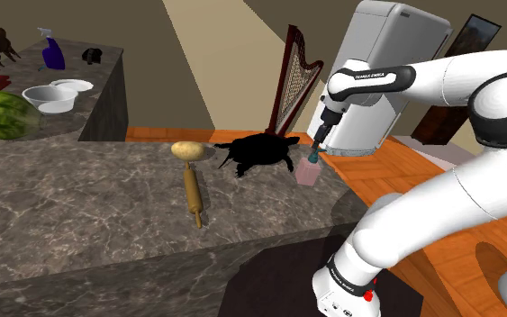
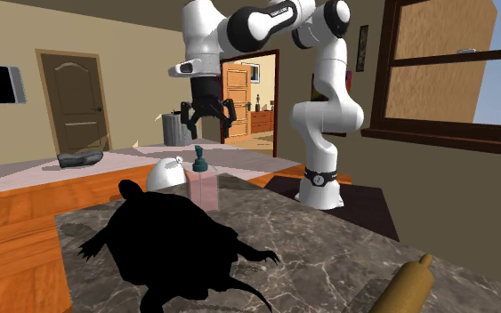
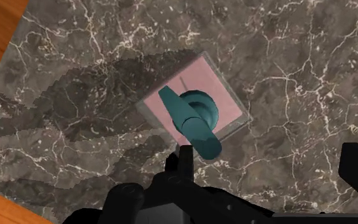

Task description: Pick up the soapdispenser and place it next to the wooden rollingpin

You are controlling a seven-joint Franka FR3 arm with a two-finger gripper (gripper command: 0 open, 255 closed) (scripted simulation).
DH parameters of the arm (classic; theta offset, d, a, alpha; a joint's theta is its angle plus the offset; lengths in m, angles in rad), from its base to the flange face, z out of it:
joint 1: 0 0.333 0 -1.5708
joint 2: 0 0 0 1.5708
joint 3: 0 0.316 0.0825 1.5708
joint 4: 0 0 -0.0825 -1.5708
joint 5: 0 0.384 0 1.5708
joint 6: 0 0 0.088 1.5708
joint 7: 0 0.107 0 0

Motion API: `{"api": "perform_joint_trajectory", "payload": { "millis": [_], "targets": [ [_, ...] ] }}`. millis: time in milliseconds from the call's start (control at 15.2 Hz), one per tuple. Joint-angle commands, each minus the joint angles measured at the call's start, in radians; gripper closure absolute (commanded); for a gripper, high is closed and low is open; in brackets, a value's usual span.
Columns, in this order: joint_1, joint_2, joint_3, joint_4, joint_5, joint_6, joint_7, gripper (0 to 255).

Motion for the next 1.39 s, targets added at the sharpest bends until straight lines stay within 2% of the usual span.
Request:
{"api": "perform_joint_trajectory", "payload": {
  "millis": [0, 132, 594, 1122, 1188, 1320],
  "targets": [
    [0.012, 0.074, -0.053, 0.038, 0.017, 0.031, -0.082, 0],
    [0.019, 0.117, -0.079, 0.061, 0.035, 0.046, -0.126, 0],
    [0.027, 0.165, -0.101, -0.007, 0.057, 0.155, -0.146, 0],
    [0.027, 0.165, -0.100, -0.007, 0.057, 0.155, -0.146, 0],
    [0.027, 0.165, -0.100, -0.007, 0.057, 0.155, -0.146, 255],
    [0.027, 0.165, -0.100, -0.007, 0.057, 0.155, -0.146, 255]
  ]
}}
